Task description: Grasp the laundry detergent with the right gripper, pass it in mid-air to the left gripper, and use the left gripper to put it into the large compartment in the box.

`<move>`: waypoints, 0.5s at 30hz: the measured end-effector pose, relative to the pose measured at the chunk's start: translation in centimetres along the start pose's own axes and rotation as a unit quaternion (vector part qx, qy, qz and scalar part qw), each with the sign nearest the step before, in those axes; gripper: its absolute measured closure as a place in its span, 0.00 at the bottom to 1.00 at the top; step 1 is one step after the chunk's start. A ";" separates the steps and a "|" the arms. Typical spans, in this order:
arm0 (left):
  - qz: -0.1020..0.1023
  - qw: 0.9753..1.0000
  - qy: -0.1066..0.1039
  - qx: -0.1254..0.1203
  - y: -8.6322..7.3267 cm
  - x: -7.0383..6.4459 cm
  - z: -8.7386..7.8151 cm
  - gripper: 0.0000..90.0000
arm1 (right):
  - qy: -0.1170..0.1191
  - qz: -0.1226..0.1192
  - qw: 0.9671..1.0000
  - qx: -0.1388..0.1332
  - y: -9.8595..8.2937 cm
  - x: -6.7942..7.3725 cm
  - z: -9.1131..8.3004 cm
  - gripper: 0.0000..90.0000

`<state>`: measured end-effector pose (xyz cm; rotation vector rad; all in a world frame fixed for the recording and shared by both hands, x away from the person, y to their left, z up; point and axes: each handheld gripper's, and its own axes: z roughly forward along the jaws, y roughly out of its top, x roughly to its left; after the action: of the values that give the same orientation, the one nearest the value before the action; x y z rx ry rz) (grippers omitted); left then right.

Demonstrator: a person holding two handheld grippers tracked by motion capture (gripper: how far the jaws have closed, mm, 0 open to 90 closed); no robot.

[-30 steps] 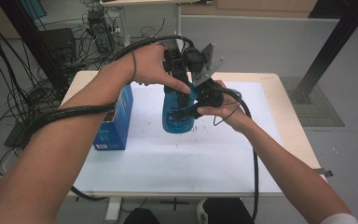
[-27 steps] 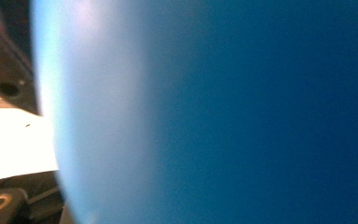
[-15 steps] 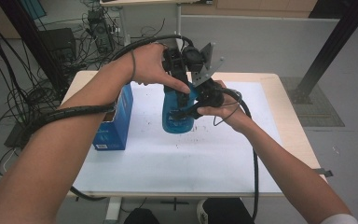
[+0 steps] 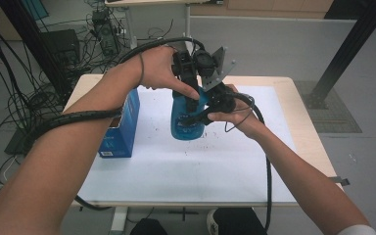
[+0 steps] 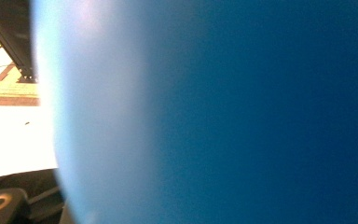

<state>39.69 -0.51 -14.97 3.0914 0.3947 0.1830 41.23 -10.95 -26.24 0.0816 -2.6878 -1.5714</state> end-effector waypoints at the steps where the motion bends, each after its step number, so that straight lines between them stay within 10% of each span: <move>1: 0.003 1.000 -0.003 0.002 0.0 0.0 0.0 0.26 | 0.000 -0.002 1.000 0.001 0.0 0.0 0.0 0.48; 15: 0.018 1.000 -0.018 0.001 0.1 -0.2 -0.1 0.41 | -0.003 -0.007 1.000 0.002 -0.1 0.0 -0.1 0.48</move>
<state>39.49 -0.68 -14.92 3.0996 0.3376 0.1269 41.22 -11.08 -26.24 0.0959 -2.7017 -1.5723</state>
